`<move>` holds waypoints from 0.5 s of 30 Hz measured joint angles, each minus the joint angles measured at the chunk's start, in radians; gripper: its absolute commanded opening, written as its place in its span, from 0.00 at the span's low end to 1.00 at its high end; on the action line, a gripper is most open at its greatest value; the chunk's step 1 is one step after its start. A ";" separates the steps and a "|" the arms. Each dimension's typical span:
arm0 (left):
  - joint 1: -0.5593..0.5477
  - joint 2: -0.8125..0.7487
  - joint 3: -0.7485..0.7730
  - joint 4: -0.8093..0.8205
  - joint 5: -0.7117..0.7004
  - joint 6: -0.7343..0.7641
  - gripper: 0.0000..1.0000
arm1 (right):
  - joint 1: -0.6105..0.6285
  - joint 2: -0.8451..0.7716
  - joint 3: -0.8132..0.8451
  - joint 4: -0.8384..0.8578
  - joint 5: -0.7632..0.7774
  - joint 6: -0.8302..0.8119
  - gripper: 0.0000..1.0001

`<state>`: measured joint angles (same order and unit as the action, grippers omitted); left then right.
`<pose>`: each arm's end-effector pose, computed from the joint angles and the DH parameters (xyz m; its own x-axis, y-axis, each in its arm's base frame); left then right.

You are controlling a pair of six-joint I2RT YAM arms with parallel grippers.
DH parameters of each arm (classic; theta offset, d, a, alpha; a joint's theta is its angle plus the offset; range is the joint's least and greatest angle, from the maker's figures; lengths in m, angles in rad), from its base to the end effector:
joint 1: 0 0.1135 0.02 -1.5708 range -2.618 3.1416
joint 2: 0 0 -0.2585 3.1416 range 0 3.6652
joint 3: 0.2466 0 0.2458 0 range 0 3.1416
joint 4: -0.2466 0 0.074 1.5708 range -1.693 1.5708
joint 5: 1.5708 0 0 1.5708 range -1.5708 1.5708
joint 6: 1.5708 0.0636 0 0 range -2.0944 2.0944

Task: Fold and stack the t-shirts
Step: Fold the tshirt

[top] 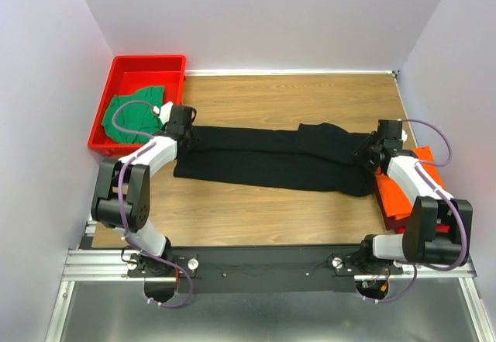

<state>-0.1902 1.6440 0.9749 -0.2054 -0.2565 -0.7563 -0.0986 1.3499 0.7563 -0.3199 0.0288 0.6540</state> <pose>0.3468 -0.0503 0.1665 -0.5639 -0.5674 -0.6001 -0.5002 0.8128 -0.2986 0.2770 -0.0292 0.1732 -0.5547 0.6660 -0.4988 0.5713 0.7407 0.3536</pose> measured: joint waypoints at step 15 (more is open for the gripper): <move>-0.004 0.071 0.254 -0.065 -0.021 -0.026 0.64 | 0.030 0.092 0.143 0.057 -0.056 -0.022 0.52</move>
<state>-0.1940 1.7153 1.2293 -0.2703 -0.2775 -0.7826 -0.0685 1.4414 0.8989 -0.2630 -0.0273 0.6319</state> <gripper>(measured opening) 0.645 0.520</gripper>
